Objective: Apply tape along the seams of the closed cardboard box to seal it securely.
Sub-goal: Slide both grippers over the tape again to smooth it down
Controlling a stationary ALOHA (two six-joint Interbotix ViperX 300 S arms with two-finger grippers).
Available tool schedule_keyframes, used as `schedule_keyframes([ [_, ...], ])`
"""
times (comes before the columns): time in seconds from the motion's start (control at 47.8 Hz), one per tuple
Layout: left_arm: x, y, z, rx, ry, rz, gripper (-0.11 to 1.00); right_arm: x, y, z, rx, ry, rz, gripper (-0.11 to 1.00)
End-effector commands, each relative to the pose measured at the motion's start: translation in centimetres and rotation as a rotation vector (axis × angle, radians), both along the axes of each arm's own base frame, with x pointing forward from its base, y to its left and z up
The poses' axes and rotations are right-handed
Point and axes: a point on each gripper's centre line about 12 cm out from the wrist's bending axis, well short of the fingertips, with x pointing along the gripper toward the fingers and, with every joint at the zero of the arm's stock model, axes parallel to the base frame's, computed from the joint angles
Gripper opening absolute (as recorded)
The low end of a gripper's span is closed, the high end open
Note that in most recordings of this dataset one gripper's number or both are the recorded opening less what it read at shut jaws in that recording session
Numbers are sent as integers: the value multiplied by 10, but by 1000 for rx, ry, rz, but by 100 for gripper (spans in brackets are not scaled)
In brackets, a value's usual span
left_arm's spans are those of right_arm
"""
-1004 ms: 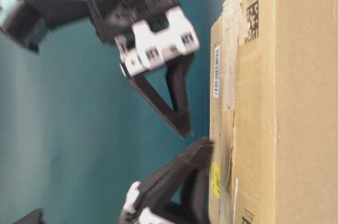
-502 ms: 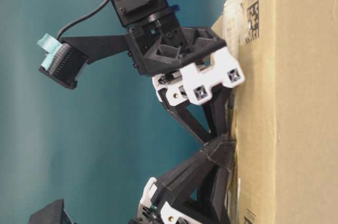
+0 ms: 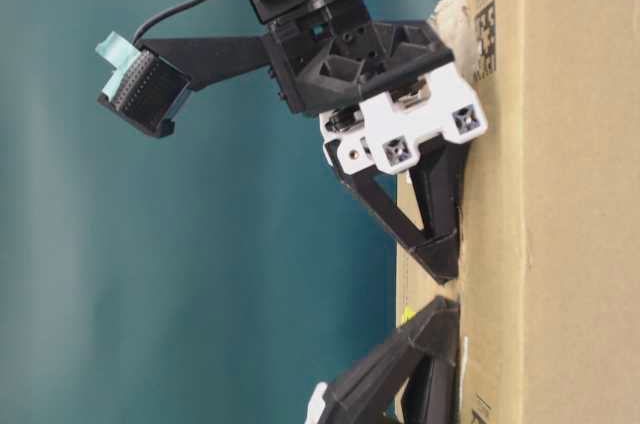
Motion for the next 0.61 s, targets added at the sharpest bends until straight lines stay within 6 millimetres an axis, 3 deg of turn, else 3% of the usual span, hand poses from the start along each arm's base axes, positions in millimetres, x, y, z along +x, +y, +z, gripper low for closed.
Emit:
schedule_keyframes([
  [0.0,-9,0,-7,-17,25,10,0,-11,15,-9,14,38,28,0],
  [0.418,-23,-15,-12,-67,44,-13,0,-29,22,-11,41,58,21,0],
  [0.502,-18,-14,3,-65,-2,-15,0,-29,22,0,30,24,26,0],
  [0.586,-10,-16,30,-54,-69,-28,0,-29,21,20,17,-27,34,0],
])
